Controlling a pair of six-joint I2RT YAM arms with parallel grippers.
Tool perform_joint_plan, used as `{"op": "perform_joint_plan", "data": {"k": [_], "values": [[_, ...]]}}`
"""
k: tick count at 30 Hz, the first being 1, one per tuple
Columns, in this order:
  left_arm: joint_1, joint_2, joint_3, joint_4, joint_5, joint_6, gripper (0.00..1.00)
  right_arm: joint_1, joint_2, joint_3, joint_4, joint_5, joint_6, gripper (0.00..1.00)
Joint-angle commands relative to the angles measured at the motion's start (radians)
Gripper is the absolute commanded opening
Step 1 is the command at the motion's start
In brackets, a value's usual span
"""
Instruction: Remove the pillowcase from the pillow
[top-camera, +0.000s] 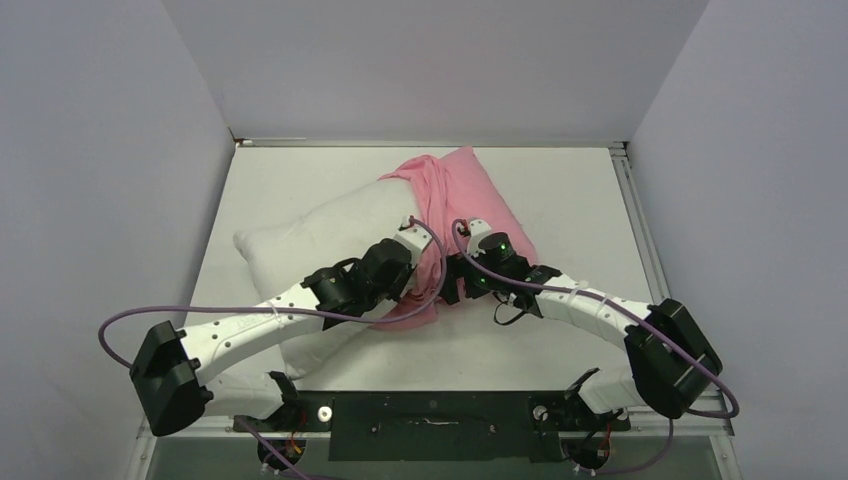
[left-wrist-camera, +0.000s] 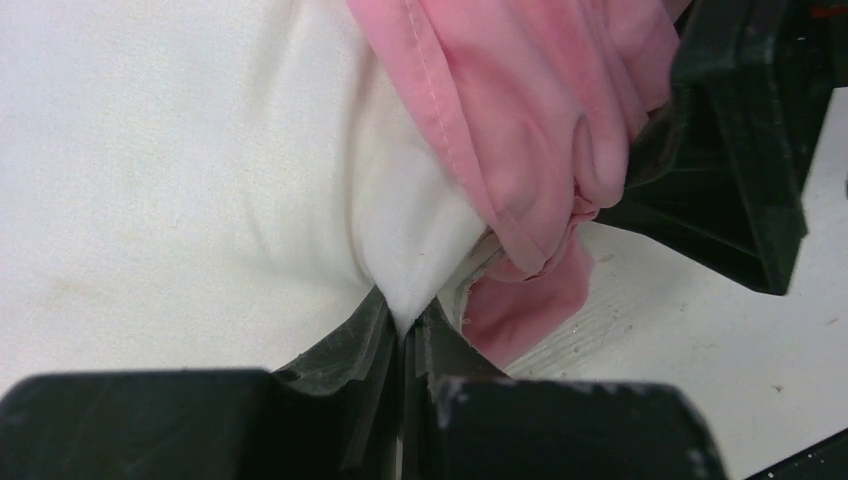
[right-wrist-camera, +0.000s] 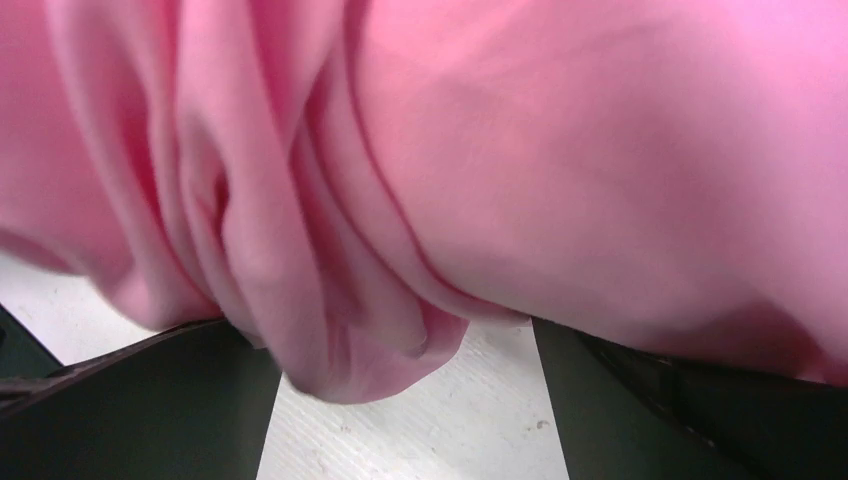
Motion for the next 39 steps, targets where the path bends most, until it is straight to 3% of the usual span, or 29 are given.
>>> {"op": "perform_joint_plan", "data": {"k": [1, 7, 9, 10, 27, 34, 39], "values": [[0.028, -0.089, 0.027, -0.004, 0.034, -0.019, 0.0, 0.011, 0.042, 0.074, 0.082, 0.101, 0.0, 0.82], [0.076, -0.145, 0.02, -0.046, 0.042, -0.024, 0.0, 0.004, 0.022, 0.118, 0.011, 0.199, -0.026, 0.22], [0.096, -0.165, 0.025, -0.067, 0.042, -0.024, 0.0, -0.009, 0.002, 0.136, -0.02, 0.229, -0.038, 0.08], [0.109, -0.175, 0.03, -0.079, 0.04, -0.024, 0.0, -0.018, -0.009, 0.15, -0.041, 0.268, -0.044, 0.06], [0.275, -0.297, 0.157, -0.228, 0.01, 0.109, 0.0, -0.321, -0.25, 0.327, -0.247, 0.461, -0.024, 0.05], [0.274, -0.315, 0.036, -0.139, 0.287, 0.011, 0.0, -0.363, -0.271, 0.25, -0.281, 0.434, 0.004, 0.05], [0.273, -0.355, -0.113, -0.021, 0.528, -0.088, 0.02, -0.364, -0.347, 0.148, -0.26, 0.285, 0.0, 0.2]]}}
